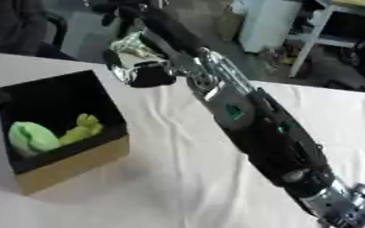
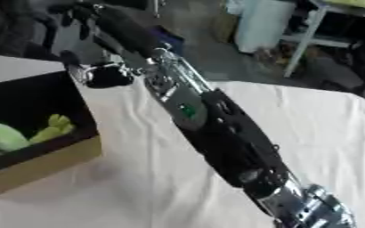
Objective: Pick up objects on the table and place them in the box.
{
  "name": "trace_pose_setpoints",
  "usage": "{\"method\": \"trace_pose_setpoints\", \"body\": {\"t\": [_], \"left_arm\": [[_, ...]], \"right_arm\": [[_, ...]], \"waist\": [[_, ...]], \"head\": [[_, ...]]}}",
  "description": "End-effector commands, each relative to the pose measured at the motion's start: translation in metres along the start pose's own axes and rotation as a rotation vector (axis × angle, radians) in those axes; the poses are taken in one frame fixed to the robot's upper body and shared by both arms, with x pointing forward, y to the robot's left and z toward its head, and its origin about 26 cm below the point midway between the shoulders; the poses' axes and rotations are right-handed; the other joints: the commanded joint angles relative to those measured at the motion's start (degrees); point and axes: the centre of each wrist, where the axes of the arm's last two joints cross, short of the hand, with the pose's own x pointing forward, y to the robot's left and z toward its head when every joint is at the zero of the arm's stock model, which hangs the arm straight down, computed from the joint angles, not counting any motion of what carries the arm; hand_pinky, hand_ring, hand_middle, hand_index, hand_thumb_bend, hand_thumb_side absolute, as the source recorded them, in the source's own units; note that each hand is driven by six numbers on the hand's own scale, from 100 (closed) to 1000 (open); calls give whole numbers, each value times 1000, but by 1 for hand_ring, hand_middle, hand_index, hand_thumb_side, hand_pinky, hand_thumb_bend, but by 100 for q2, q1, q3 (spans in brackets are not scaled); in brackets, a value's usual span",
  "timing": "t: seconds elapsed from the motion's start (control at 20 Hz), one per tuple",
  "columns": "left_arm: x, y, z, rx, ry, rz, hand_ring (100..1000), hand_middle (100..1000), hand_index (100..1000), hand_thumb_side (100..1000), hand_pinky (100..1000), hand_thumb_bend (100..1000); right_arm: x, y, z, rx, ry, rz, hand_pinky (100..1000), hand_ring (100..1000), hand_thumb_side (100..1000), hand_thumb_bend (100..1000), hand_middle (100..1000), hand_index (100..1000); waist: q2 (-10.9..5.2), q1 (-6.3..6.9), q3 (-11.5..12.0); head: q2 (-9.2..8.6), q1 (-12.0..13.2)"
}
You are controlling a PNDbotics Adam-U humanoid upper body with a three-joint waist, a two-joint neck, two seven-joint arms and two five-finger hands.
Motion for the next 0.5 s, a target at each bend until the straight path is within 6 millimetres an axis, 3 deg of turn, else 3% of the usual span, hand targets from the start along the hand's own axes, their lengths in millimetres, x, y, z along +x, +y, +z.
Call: {"method": "trace_pose_setpoints", "body": {"t": [0.05,0.5], "left_arm": [[0,5,0,3,0,-23,563,594,805,586,628,243],[-13,15,14,46,59,-49,561,592,804,595,625,234]], "right_arm": [[4,-22,4,-77,-3,-74,809,594,370,100,697,924],[18,-33,32,-162,-29,-328,818,571,461,100,662,917]], "waist": [[-122,128,-73],[-197,443,-442]], "head": [[128,118],[480,580]]}}
